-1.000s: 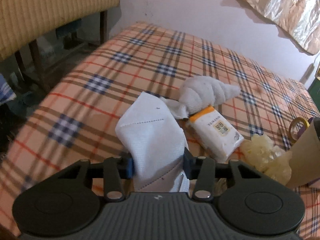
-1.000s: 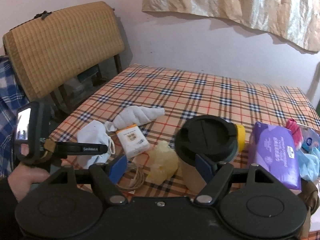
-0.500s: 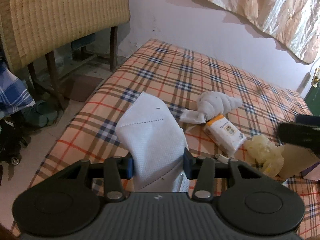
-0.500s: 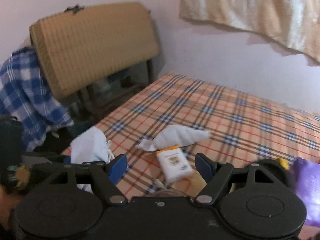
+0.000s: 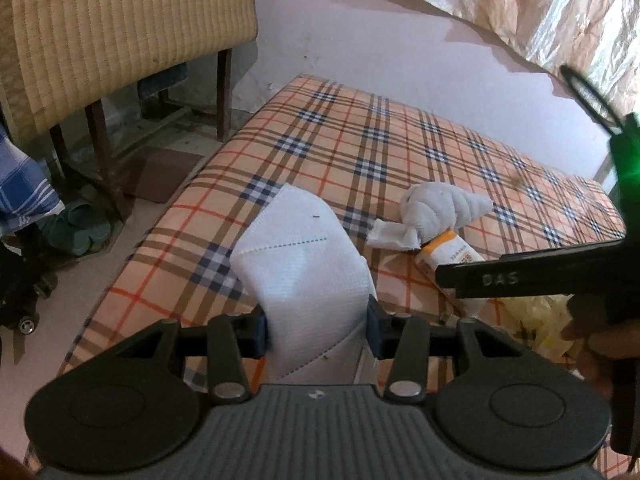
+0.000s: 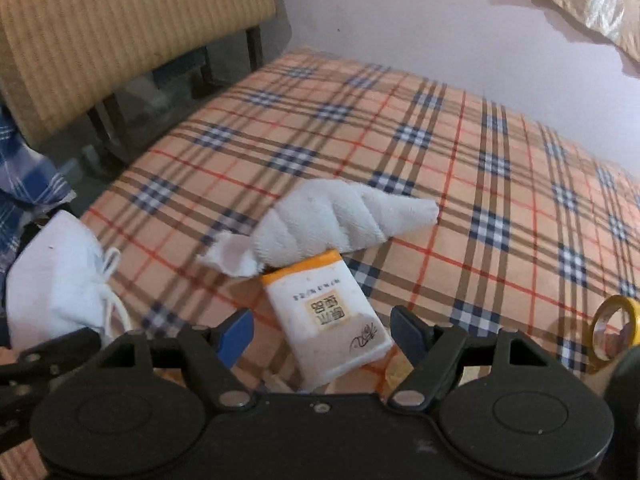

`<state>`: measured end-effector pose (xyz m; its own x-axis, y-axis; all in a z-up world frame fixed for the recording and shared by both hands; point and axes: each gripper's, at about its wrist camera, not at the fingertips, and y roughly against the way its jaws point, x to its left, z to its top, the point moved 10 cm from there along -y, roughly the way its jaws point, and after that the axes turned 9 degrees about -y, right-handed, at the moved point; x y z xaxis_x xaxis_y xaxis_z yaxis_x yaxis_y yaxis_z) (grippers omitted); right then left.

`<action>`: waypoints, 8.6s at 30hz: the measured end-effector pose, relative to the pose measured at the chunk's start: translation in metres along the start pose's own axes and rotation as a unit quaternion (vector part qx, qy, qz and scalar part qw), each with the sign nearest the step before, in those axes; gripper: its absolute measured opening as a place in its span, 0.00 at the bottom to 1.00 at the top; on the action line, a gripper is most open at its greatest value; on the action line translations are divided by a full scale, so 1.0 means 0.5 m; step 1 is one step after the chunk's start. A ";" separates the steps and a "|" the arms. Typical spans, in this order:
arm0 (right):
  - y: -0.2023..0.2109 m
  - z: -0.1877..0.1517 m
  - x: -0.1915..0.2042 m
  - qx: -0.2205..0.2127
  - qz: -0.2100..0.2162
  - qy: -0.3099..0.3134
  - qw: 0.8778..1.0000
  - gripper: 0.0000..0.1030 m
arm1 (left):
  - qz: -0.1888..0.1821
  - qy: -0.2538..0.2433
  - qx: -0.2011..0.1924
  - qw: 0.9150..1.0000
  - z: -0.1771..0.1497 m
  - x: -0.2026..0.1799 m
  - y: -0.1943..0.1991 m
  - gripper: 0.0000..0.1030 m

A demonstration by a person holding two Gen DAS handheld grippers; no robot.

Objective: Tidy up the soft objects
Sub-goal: 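Grasp the white tissue pack with the orange band using the right gripper, then carry the white face mask and tissue pack in both grippers to the white box, then open the left gripper dropping the face mask in the box while the right releases the tissue pack, then move both grippers back past the beige cup to the remaining items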

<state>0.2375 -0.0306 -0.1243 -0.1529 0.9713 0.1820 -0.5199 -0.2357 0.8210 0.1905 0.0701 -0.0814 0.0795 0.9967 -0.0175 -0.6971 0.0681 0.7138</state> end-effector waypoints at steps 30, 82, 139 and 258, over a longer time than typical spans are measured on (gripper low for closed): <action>0.259 -0.047 -0.027 -0.079 0.041 -0.020 0.996 0.58 | -0.010 -0.047 -0.048 0.998 0.061 -0.127 0.112 0.45; 0.472 -0.034 -0.282 -0.163 -0.026 -0.104 0.981 0.58 | -0.064 -0.103 -0.087 0.989 0.128 -0.367 0.192 0.45; 0.506 -0.067 -0.430 -0.163 -0.066 -0.148 0.973 0.58 | -0.112 -0.149 -0.083 0.979 0.119 -0.518 0.175 0.45; 0.574 -0.223 -0.715 -0.152 -0.177 -0.248 0.940 0.72 | -0.186 -0.207 -0.043 0.960 0.047 -0.767 0.136 0.68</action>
<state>0.0493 -0.4491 -0.0140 0.4459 0.8681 0.2178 -0.6924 0.1804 0.6986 0.1294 -0.3086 -0.0097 0.5983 0.8006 0.0321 -0.6200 0.4372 0.6515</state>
